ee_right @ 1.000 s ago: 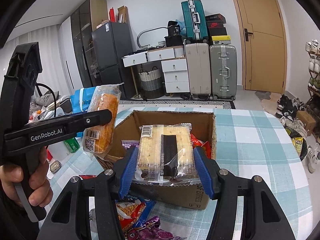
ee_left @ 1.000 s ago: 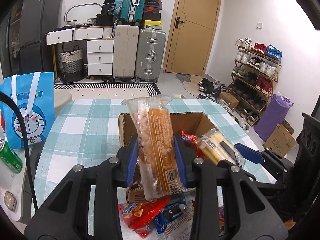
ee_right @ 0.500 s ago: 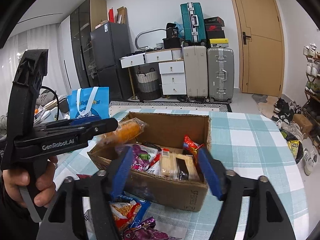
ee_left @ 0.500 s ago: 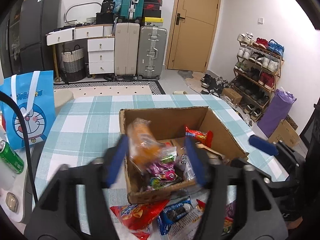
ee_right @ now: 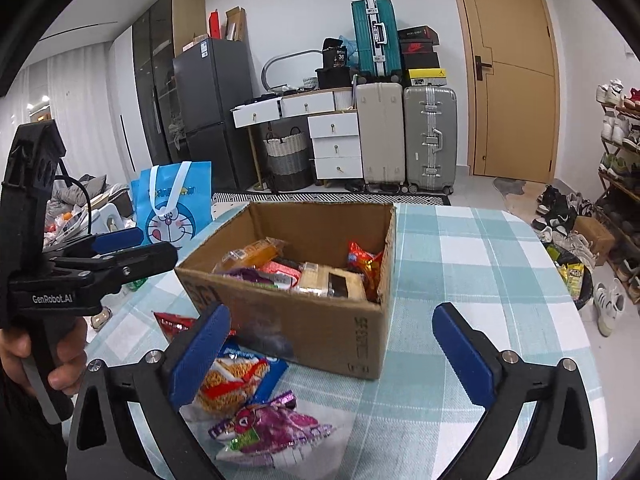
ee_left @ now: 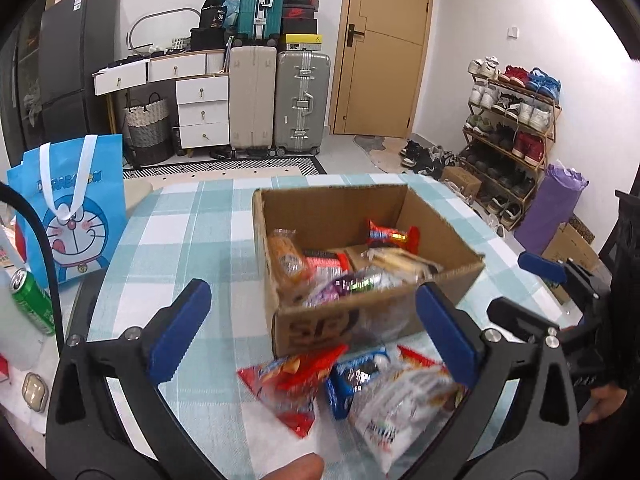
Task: Organize snacks
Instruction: 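Move both tools back toward the remaining snack bags beside the box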
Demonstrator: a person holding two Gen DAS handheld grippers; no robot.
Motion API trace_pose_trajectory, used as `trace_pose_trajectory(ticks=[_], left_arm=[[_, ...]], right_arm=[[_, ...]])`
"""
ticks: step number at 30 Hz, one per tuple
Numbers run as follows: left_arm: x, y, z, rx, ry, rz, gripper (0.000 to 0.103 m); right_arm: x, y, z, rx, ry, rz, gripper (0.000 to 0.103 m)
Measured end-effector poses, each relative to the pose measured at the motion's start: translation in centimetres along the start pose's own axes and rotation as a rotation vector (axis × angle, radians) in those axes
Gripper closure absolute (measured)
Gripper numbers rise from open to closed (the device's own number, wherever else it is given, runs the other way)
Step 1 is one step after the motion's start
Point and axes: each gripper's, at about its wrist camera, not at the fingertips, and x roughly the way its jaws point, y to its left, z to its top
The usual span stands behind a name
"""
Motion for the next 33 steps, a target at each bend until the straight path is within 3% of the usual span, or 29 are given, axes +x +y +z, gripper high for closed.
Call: trace_pose_trajectory(ticks=[19, 33], left_arm=[[-2.2, 0.5, -5.8, 0.009, 0.037, 0.021, 0.001], [-0.7, 0.7, -8.0, 0.034, 0.103, 0.041, 0.001]], right_arm=[[-1.0, -0.8, -4.1, 0.005, 0.071, -0.006, 0.000], [1.7, 0.4, -6.6, -0.029, 0.217, 0.037, 0.000]])
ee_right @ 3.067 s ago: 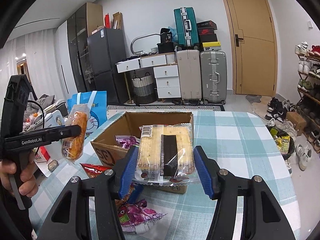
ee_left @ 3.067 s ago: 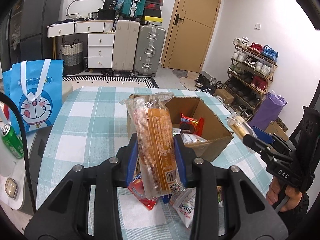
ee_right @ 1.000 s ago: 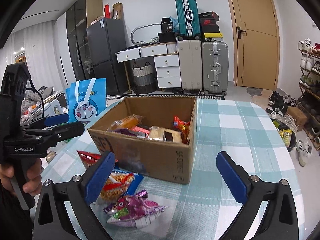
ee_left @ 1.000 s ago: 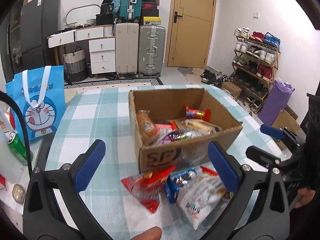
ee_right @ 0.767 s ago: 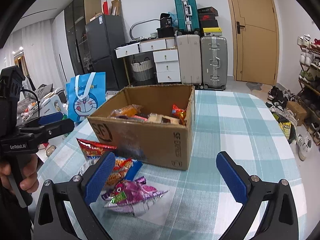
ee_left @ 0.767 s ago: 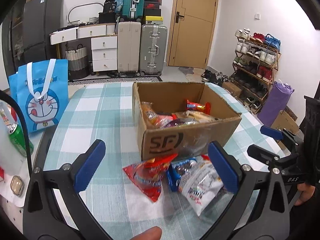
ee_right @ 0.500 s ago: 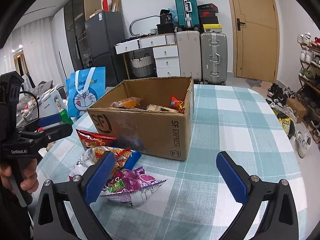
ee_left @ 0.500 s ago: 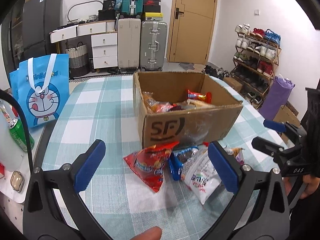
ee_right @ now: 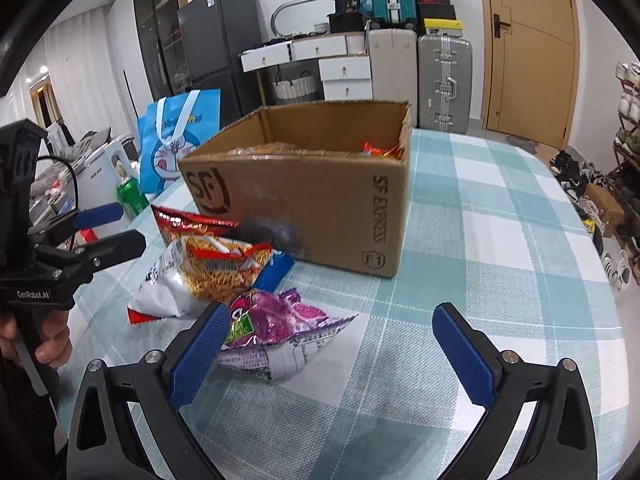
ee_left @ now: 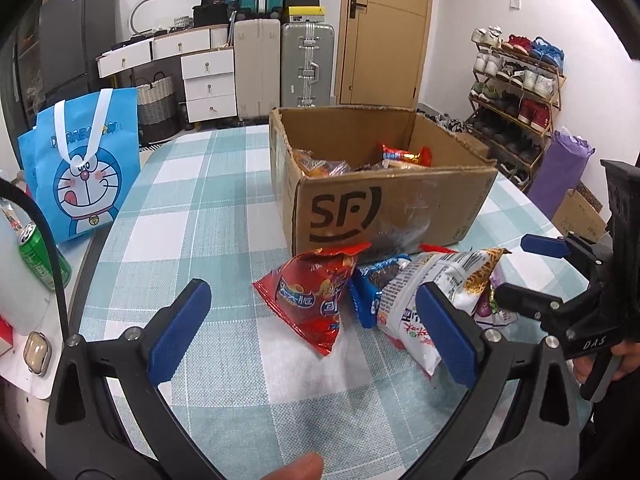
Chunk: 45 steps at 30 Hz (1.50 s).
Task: Organize snacks
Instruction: 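Move both tools back toward the remaining snack bags beside the box, then grasp the purple chip bag with the right gripper while the left grasps the white chip bag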
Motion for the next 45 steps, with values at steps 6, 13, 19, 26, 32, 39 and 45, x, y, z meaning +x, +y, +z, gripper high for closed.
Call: trace_pose_trajectory(ticks=[6, 13, 19, 26, 32, 39, 45], left_arm=[[0.5, -0.3, -0.1, 0.018, 0.020, -0.018, 0.001], [1.0, -0.6, -0.3, 0.041, 0.043, -0.035, 0.001], [1.5, -0.9, -0.6, 0.058, 0.066, -0.044, 0.001], [2.0, -1.4, -1.1, 0.094, 0.099, -0.087, 0.001], [2.3, -1.2, -1.3, 0.094, 0.135, -0.124, 0.001], [2.5, -1.4, -1.8, 0.113, 0.160, -0.156, 0.001], [2.7, -2.3, -2.3, 0.157, 0.186, -0.208, 0.001]], right_arm=[[0.7, 0.2, -0.4, 0.001, 0.028, 0.036, 0.000], [0.1, -0.4, -0.2, 0.020, 0.026, 0.062, 0.000], [0.2, -0.1, -0.3, 0.007, 0.031, 0.096, 0.000], [0.6, 0.6, -0.8, -0.028, 0.054, 0.118, 0.000], [1.6, 0.5, -1.2, -0.019, 0.094, 0.104, 0.000], [2.5, 0.3, -1.6, -0.013, 0.116, 0.106, 0.003], [2.6, 0.7, -1.7, -0.035, 0.117, 0.117, 0.020]])
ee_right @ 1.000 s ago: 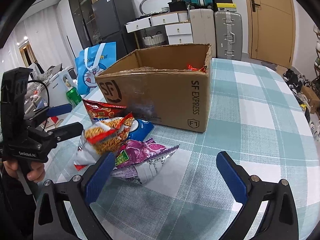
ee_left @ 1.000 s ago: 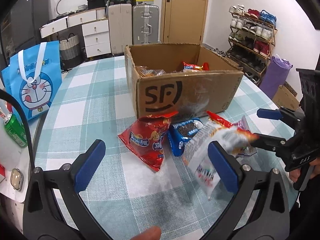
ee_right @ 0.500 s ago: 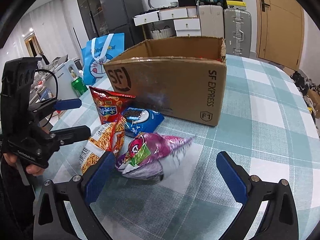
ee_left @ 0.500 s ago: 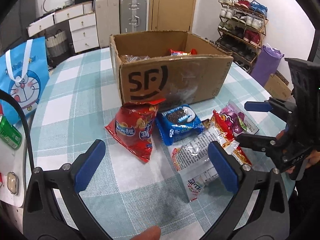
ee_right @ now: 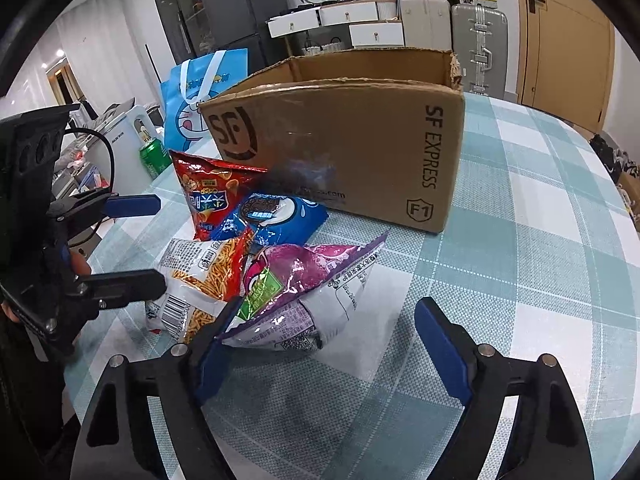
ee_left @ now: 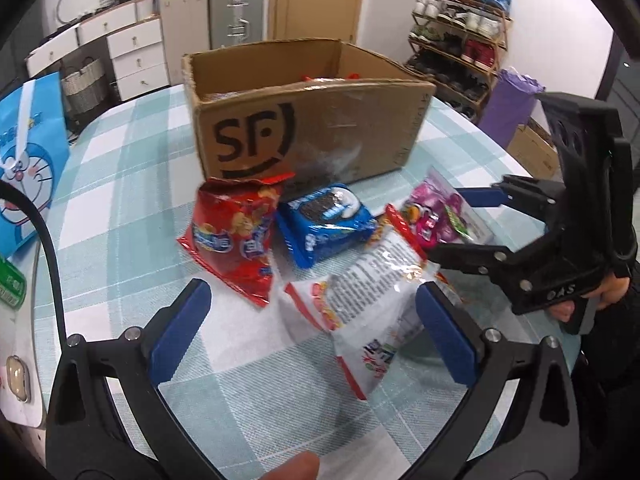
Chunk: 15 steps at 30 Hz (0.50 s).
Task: Organize snacks
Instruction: 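Grasp the purple chip bag with the right gripper while the left grasps the white chip bag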
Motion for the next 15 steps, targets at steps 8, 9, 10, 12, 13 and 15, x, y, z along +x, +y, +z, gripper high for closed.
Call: trace_pose_trajectory(ticks=[8, 9, 10, 12, 13, 15], left_arm=[[0.6, -0.7, -0.4, 0.027, 0.027, -0.024, 0.001], [0.6, -0.9, -0.4, 0.033, 0.031, -0.032, 0.001], [0.7, -1.1, -0.5, 0.040, 0.036, -0.044, 0.001], [0.8, -1.5, -0.7, 0.056, 0.044, -0.053, 0.001], [0.9, -1.7, -0.8, 0.063, 0.048, -0.052, 0.001], [1.2, -2.0, -0.9, 0.066, 0.055, -0.067, 0.001]], right_arm=[[0.1, -0.2, -0.1, 0.022, 0.008, 0.040, 0.022], [0.2, -0.2, -0.1, 0.027, 0.010, 0.047, 0.022], [0.2, -0.3, -0.1, 0.035, 0.011, 0.057, 0.022], [0.4, -0.4, -0.2, 0.045, 0.013, 0.067, 0.022], [0.4, -0.4, -0.3, 0.050, 0.014, 0.070, 0.022], [0.5, -0.5, -0.3, 0.056, 0.014, 0.076, 0.022]])
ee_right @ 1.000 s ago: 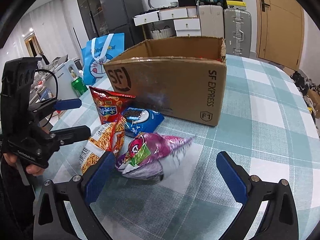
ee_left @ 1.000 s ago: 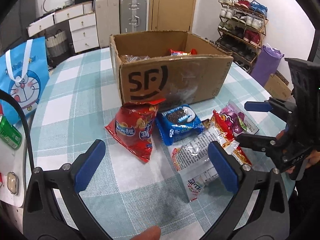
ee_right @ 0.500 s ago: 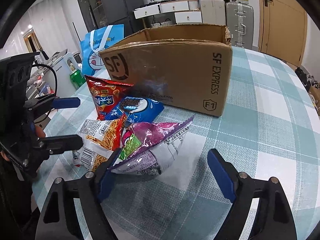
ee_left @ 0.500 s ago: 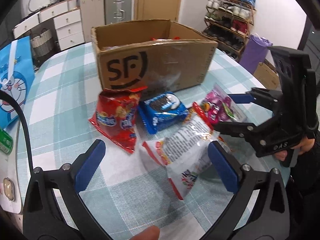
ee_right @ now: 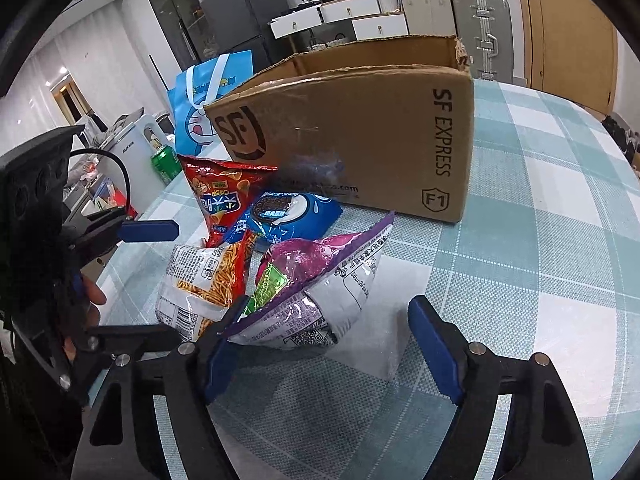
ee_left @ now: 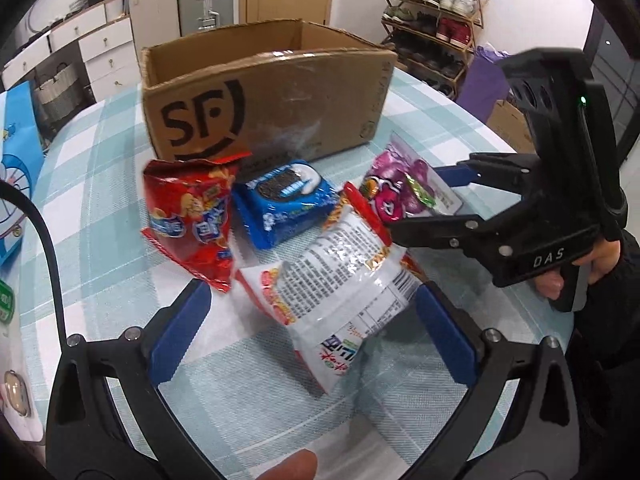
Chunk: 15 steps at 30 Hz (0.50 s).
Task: Organize snacks
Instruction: 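Grasp the purple chip bag with the right gripper while the left grasps the white chip bag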
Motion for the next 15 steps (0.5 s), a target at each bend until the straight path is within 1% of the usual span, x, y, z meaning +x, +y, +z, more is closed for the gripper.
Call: trace_pose_trajectory(ticks=[1, 5, 8, 10, 12, 13, 14, 15], left_arm=[[0.2, -0.2, 0.0, 0.003, 0.006, -0.008, 0.001], [1.1, -1.0, -0.3, 0.029, 0.034, 0.031, 0.001], [1.6, -1.0, -0.3, 0.018, 0.041, 0.034, 0.001], [1.8, -0.8, -0.2, 0.000, 0.041, 0.034, 0.001], [2.1, -0.5, -0.2, -0.016, 0.047, 0.028, 0.001], [2.2, -0.4, -0.2, -0.019, 0.051, 0.032, 0.001], [2.3, -0.3, -0.2, -0.021, 0.052, 0.037, 0.001], [2.4, -0.2, -0.2, -0.025, 0.052, 0.039, 0.001]], right_arm=[[0.0, 0.0, 0.0, 0.002, -0.002, 0.000, 0.022], [0.1, -0.2, 0.1, 0.035, -0.010, 0.020, 0.022], [0.3, -0.3, 0.2, 0.051, -0.016, 0.009, 0.022], [0.4, -0.4, 0.2, 0.059, -0.019, 0.018, 0.023], [0.4, -0.3, 0.3, 0.061, -0.024, 0.031, 0.028], [0.4, -0.2, 0.4, 0.061, -0.029, 0.036, 0.033], [0.5, -0.2, 0.4, 0.060, -0.030, 0.042, 0.040], [0.4, -0.1, 0.4, 0.059, -0.036, 0.054, 0.044]])
